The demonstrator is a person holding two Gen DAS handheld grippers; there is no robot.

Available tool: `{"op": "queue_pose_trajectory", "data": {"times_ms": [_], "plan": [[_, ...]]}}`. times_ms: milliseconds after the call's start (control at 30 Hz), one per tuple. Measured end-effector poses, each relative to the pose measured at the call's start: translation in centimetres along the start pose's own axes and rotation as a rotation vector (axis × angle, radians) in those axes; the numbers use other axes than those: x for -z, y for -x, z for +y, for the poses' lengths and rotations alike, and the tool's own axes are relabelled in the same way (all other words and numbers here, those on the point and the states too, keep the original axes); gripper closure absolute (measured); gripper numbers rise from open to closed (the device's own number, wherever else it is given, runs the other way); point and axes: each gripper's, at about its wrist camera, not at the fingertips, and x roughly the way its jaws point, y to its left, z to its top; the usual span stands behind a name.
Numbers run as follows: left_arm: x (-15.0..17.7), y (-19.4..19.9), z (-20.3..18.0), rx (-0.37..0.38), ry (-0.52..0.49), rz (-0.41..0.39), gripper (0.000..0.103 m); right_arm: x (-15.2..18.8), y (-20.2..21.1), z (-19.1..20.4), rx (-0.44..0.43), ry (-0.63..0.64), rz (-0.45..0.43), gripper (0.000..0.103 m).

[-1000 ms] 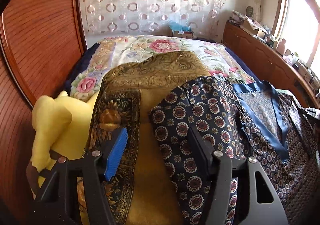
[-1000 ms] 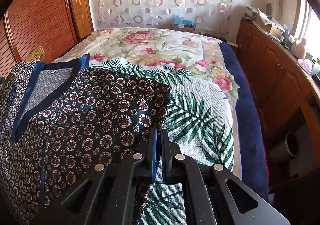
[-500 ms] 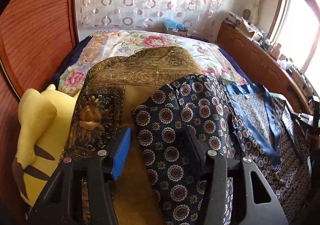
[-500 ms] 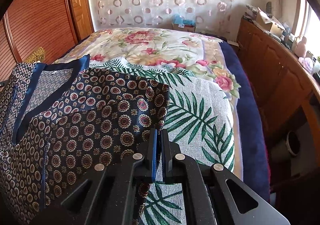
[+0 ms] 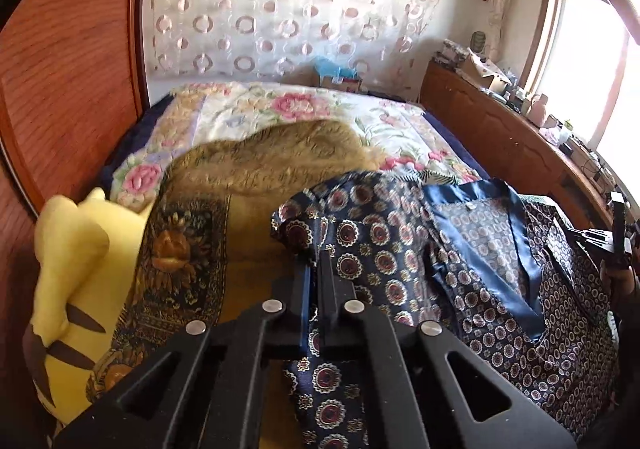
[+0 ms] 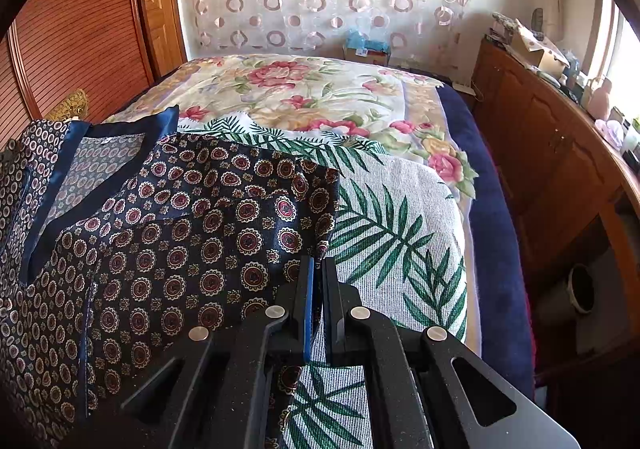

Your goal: Fold small clothes

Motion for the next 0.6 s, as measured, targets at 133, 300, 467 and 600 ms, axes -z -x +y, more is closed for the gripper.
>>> {"op": "queue_pose_trajectory", "data": {"times_ms": [133,300,467,600], "plan": [[-0.1,0.4,-0.9,-0.015,-0.036,-0.017,0.1,0.0,0.0,0.0,0.0,0.0,0.0,0.101],[-0.2,0.6,-1.3,-0.019,-0.048,-0.025,0.1,0.0,0.0,0.0,0.003,0.0,0.0,0.098],[-0.4,0.8,-1.6,-0.031,-0.061,-0.036,0.1,-0.1,-0.1,-0.3,-0.027,-0.016,-0.001,0.081],[-0.5,0.9,-1.7,-0.039,-0.067,-0.04,0.1,-0.7,-0.7,-0.2,-0.042,0.003,0.008,0.056]]}}
